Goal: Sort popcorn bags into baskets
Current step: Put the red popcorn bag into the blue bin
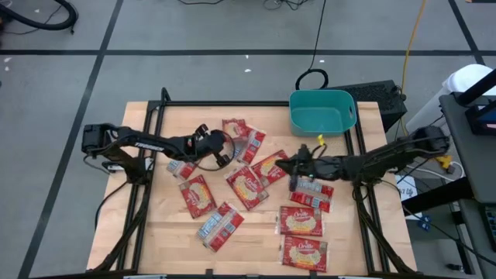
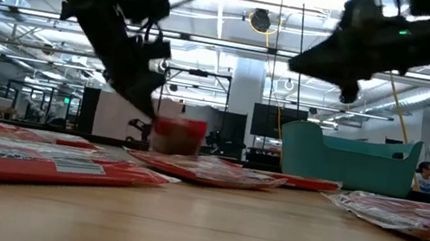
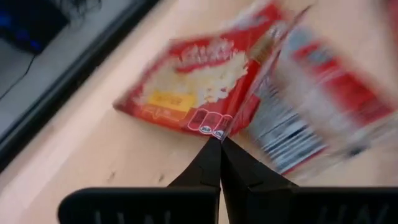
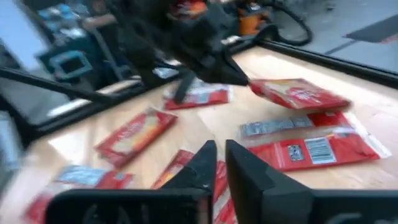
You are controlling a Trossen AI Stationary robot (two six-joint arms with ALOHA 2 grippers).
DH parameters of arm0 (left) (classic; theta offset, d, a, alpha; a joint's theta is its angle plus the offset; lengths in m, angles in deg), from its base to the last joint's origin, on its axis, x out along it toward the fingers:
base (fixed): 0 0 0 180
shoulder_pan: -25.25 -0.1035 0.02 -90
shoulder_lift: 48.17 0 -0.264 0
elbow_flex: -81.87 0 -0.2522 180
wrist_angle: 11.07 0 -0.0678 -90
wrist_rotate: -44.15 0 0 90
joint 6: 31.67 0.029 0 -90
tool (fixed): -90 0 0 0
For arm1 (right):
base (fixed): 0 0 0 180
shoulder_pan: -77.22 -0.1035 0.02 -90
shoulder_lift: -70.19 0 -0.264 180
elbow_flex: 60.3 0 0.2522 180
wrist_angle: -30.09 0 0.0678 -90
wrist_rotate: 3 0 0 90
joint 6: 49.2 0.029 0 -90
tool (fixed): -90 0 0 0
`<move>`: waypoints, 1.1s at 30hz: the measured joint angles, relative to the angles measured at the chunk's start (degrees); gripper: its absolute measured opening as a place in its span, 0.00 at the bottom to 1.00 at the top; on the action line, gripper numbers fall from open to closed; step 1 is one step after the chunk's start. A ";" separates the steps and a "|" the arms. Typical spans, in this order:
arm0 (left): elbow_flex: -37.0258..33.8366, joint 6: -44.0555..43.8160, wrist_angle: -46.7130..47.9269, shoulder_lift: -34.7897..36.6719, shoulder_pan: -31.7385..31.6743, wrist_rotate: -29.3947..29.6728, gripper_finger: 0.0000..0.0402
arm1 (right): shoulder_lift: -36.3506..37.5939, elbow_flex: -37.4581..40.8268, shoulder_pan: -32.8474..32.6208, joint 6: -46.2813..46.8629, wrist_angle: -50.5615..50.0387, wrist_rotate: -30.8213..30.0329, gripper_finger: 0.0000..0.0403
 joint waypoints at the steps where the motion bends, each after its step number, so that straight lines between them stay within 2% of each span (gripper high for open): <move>1: 0.03 0.02 -1.14 0.48 0.71 0.20 0.00 | -2.12 -1.58 0.15 0.03 -0.03 -0.95 0.12; 5: 0.08 0.01 -5.14 2.24 2.70 0.58 0.00 | -9.57 -6.76 1.40 4.23 2.68 -5.90 0.25; 10: 0.07 -0.66 -7.83 2.90 4.93 0.56 0.00 | -15.56 -8.61 2.89 11.82 12.07 -5.43 0.39; 18: 0.05 -2.80 -8.17 2.85 7.88 0.84 0.00 | -20.70 -8.61 1.99 18.31 12.28 -2.66 0.55; 22: 0.05 -2.82 -8.49 2.85 8.54 0.83 0.00 | -21.36 -8.61 0.65 8.67 12.26 -0.92 0.58; 26: 0.05 -3.33 -8.50 2.85 8.55 0.58 0.00 | -21.09 -10.29 -0.74 -2.45 9.62 -2.72 0.58; 29: 0.05 -4.13 -8.52 2.85 8.53 0.33 0.00 | -20.93 -15.54 -1.66 -10.83 -1.28 -6.51 0.58; 31: 0.05 -4.28 -8.61 2.85 8.64 0.27 0.00 | -21.45 -19.57 -2.26 -16.80 -11.00 -11.03 0.58; 33: 0.05 -4.12 -8.65 2.85 8.67 0.25 0.00 | -22.75 -22.86 -2.54 -21.14 -16.55 -15.43 0.58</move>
